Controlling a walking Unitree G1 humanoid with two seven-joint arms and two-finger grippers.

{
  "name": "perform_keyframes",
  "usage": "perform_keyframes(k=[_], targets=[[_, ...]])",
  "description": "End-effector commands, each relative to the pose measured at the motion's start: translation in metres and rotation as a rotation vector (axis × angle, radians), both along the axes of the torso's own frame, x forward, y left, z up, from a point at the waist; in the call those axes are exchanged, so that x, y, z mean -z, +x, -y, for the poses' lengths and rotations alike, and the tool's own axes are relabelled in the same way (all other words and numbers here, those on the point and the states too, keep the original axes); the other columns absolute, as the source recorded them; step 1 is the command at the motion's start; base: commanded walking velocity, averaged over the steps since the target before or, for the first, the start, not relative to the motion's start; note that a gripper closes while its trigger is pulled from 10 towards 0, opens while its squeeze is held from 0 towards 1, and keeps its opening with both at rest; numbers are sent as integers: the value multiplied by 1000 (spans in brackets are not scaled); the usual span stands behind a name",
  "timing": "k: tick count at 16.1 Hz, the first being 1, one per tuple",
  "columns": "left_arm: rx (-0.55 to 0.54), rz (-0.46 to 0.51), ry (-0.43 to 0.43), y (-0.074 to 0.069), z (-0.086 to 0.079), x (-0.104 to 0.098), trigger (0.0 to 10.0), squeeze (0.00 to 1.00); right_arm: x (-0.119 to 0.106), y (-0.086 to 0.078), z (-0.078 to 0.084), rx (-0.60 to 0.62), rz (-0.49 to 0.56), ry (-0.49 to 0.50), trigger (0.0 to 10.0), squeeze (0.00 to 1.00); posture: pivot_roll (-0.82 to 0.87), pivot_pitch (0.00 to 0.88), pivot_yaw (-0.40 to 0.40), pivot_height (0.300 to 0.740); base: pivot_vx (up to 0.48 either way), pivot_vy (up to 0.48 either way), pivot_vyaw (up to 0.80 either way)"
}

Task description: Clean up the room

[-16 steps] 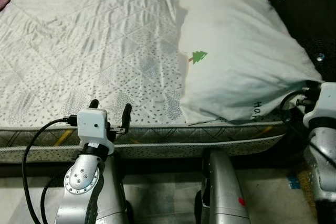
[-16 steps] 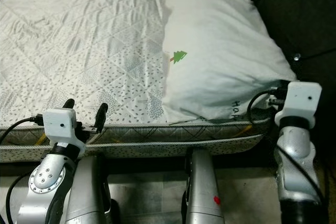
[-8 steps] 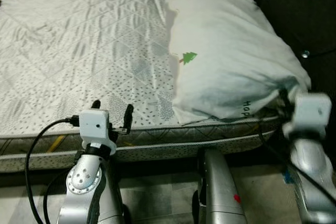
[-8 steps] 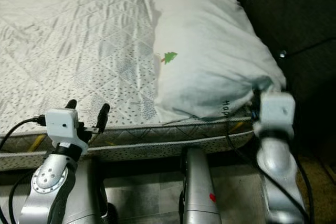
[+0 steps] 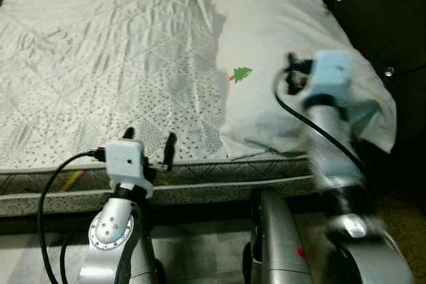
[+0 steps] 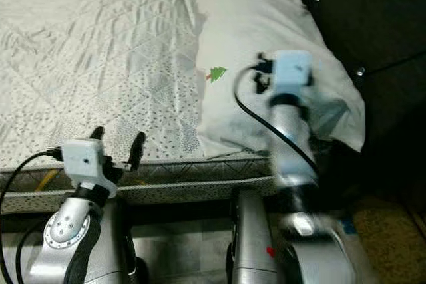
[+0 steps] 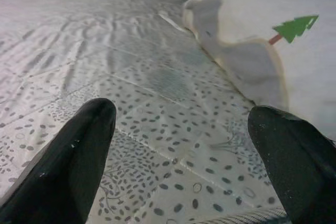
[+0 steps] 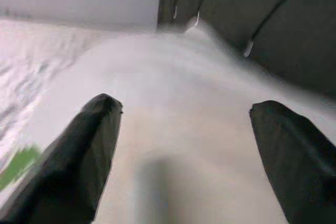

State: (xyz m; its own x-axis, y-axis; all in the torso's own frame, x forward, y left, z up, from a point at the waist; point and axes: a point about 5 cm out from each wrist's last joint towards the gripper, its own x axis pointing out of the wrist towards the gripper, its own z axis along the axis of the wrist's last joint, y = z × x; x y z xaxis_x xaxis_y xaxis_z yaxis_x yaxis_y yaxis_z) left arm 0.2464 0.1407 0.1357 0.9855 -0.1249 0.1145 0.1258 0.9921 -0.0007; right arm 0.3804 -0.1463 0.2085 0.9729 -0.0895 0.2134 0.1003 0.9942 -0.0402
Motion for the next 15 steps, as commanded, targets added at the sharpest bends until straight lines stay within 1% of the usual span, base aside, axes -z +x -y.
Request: perform_keyframes(k=[1,2,3,4,5,6,7,8,9,10,11,12,13,14,15], targets=[[-9,-6,18,-2,-3,-1,10000,0,42,5,2,29,-231,71,10000,1000,65,163,-41,491,0,0,0],[-15,-7,21,-2,-5,-1,10000,0,58,5,2,46,-327,85,10000,1000,67,163,-42,491,0,0,0],[-22,-12,22,-3,-6,-1,10000,0,80,1,4,65,-441,173,10000,1000,71,163,-45,491,0,0,0],[-27,-20,22,-4,-6,0,10000,0,99,-5,5,76,-522,219,10000,1000,74,163,-47,491,0,0,0],[-30,-26,30,-5,-6,1,10000,0,109,-10,8,95,-554,236,10000,1000,72,162,-47,491,0,0,0],[-46,-25,45,-5,-6,2,10000,0,109,-11,9,95,-521,265,10000,467,67,160,-45,491,0,0,0],[-54,-24,48,-3,-6,2,10000,0,100,-8,9,90,-450,278,10000,0,63,156,-42,491,0,0,0],[-66,-19,43,-1,-7,2,10000,0,79,-2,7,58,-311,252,10000,0,54,148,-37,491,0,0,0],[-92,-9,44,3,-9,0,10000,0,56,2,0,2,-182,213,10000,0,46,142,-33,491,0,0,0],[-114,1,47,9,-11,-3,10000,0,34,2,-9,-73,-63,218,10000,0,39,127,-31,491,0,0,0],[-123,8,50,11,-11,-4,10000,0,29,1,-12,-93,-34,205,10000,0,36,122,-30,491,0,0,0],[-139,19,44,16,-13,-7,10000,0,18,-5,-18,-149,36,181,10000,0,29,107,-29,491,0,0,0],[-176,31,44,20,-17,-9,10000,0,14,-12,-24,-191,72,143,10000,0,18,83,-25,491,0,0,0],[-183,36,49,21,-18,-9,10000,0,14,-15,-24,-191,87,127,10000,0,14,79,-23,491,0,0,0],[-213,55,57,26,-22,-10,10000,0,15,-24,-22,-196,103,146,10000,0,-7,47,-15,491,0,0,0]])
